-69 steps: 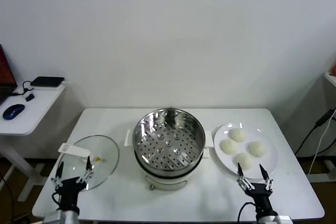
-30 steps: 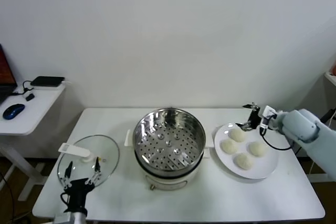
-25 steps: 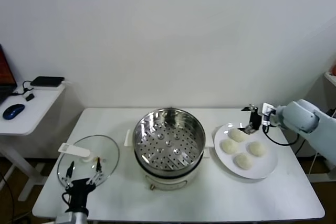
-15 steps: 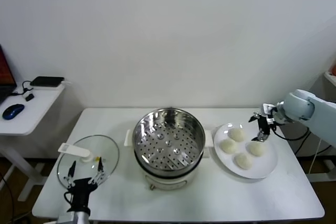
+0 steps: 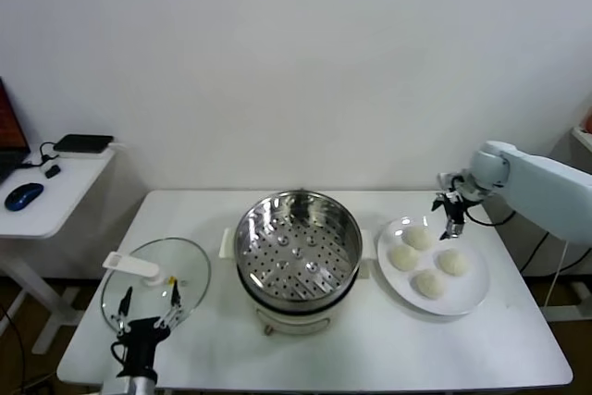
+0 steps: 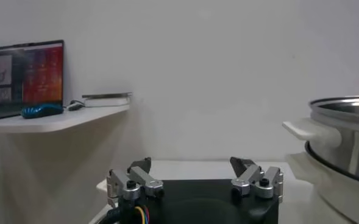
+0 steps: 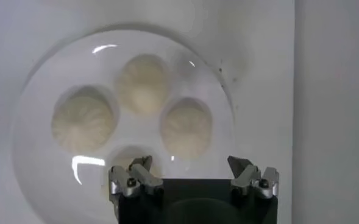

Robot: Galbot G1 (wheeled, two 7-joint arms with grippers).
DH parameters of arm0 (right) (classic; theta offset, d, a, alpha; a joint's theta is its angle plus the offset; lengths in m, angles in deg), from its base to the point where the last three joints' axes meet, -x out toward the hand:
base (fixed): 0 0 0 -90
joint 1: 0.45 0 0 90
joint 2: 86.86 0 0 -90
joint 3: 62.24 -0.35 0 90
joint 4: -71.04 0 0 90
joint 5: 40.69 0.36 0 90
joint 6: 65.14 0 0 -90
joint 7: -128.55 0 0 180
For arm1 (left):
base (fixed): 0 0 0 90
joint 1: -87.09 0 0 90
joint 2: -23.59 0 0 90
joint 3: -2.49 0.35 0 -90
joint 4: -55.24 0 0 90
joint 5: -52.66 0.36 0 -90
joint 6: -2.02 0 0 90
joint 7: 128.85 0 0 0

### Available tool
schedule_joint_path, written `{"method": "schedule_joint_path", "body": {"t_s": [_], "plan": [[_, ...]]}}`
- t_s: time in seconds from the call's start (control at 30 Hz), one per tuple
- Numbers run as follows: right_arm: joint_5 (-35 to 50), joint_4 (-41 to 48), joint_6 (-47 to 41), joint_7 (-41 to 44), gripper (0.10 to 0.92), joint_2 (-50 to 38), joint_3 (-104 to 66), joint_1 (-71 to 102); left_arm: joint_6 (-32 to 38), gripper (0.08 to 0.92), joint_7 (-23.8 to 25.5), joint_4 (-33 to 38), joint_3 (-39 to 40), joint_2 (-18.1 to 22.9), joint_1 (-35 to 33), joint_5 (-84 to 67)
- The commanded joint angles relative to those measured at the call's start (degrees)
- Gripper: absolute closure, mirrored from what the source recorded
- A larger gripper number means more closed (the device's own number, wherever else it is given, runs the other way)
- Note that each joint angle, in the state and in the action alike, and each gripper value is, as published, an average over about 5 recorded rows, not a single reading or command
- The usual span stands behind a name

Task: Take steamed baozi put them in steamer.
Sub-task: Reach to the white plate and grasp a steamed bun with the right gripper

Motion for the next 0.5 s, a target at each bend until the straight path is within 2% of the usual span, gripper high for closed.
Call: {"method": "schedule_joint_path", "body": {"t_s": [0.03,0.2,0.5], "plan": [[-2.42,8.95,1.49,1.23,0.203,6.22,-2.28,4.64,-0.22,0.177,0.62,-0.5,-0.39,1.44,-0.08,0.94],[-3.1,10.31,1.34,1.11,0.203,6.58,-5.07,7.45,-0.25,0.177,0.6,-1.11,-0.47,1.41,0.09,1.81],[-5.8,18.02,3.22,0.77,0.203,10.37,-12.22,11.06,-0.04,0.177,0.67,-1.7,-0.52,1.46,0.07,2.8]]}}
